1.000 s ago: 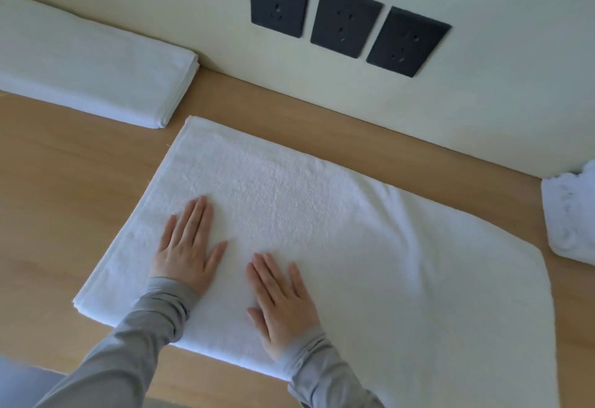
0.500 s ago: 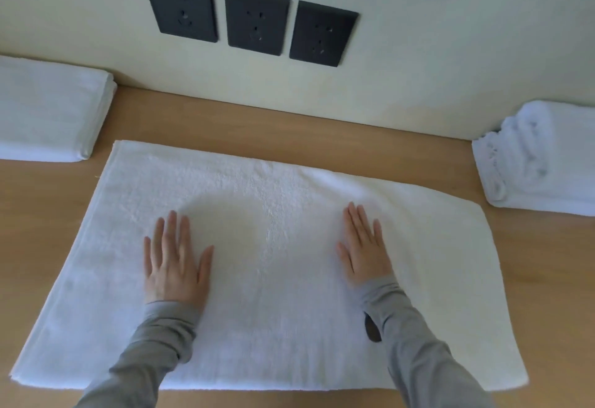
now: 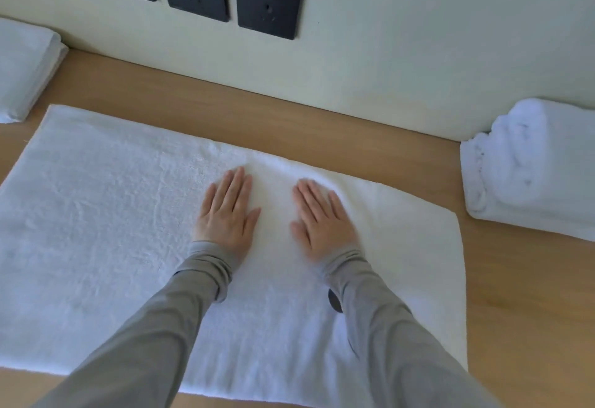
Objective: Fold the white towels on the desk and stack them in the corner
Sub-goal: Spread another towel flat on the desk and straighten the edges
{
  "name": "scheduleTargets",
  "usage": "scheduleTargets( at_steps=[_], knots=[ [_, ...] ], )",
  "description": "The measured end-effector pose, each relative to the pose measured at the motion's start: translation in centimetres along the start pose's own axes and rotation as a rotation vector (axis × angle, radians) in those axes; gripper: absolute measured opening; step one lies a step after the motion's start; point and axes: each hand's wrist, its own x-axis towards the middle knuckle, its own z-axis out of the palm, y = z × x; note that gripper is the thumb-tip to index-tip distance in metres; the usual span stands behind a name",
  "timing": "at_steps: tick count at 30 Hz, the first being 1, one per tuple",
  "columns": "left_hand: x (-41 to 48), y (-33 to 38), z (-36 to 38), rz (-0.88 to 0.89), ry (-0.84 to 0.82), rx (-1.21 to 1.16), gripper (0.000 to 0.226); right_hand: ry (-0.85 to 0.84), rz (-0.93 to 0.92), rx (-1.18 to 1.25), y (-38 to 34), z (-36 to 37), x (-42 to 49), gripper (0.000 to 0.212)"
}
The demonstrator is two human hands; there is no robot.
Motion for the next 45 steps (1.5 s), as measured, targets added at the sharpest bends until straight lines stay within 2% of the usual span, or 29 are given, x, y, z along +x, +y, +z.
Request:
scheduleTargets(
  at_steps=[5,9,11,13,15,17,19,23,28,31,32,34,36,38,42,45],
  knots=[
    [0.0,0.1,0.5,-0.031,-0.003,0.07,0.064,-0.018,0.087,-0.038,10.0,-0.2,-1.3,0.066],
    [0.1,0.3,0.4,-0.045,-0.002,0.1,0.065,-0.022,0.174,-0.089,14.3,-0.5,-1.6,0.073],
    [0.2,0.4,0.4,-0.045,0.003,0.107,0.065,0.012,0.262,-0.092,13.6,-1.1,-1.5,0.071],
    [0.1,0.5,0.4,-0.044,0.011,0.107,0.064,0.144,0.293,0.007,9.9,-1.8,-1.5,0.063],
    [0.1,0.6,0.3,-0.044,0.012,0.102,0.064,0.255,0.135,0.104,4.2,-1.7,-2.2,0.062],
    [0.1,0.6,0.3,-0.042,0.017,0.099,0.064,0.176,-0.113,0.138,-1.5,-0.4,-4.3,0.062],
    [0.1,0.5,0.3,-0.037,0.024,0.1,0.064,0.082,-0.227,0.127,-3.6,0.8,-6.8,0.061],
    [0.1,0.4,0.6,-0.032,0.034,0.101,0.063,0.026,-0.06,0.03,2.0,1.6,-9.9,0.062],
    [0.1,0.2,0.8,-0.025,0.031,0.1,0.064,-0.017,0.341,-0.016,10.6,0.9,-13.0,0.067],
    [0.1,0.2,0.9,-0.025,0.035,0.095,0.065,0.053,0.488,0.044,8.4,0.2,-13.1,0.069],
    [0.1,0.2,0.9,-0.024,0.036,0.093,0.065,0.095,0.467,0.072,5.8,-0.1,-12.7,0.068],
    [0.1,0.2,0.8,-0.02,0.04,0.087,0.065,0.145,0.302,0.124,-0.7,0.3,-12.2,0.064],
    [0.1,0.2,0.8,-0.009,0.041,0.08,0.066,0.119,0.121,0.152,-6.5,1.3,-12.5,0.062],
    [0.1,0.1,0.7,-0.004,0.04,0.07,0.066,0.058,0.053,0.128,-8.7,2.3,-13.5,0.064],
    [0.0,0.2,0.7,0.004,0.032,0.065,0.065,0.014,0.108,0.072,-4.1,3.2,-16.7,0.066],
    [0.0,0.2,0.7,0.002,0.03,0.061,0.065,-0.002,0.258,0.032,1.8,3.4,-20.1,0.065]
  ],
)
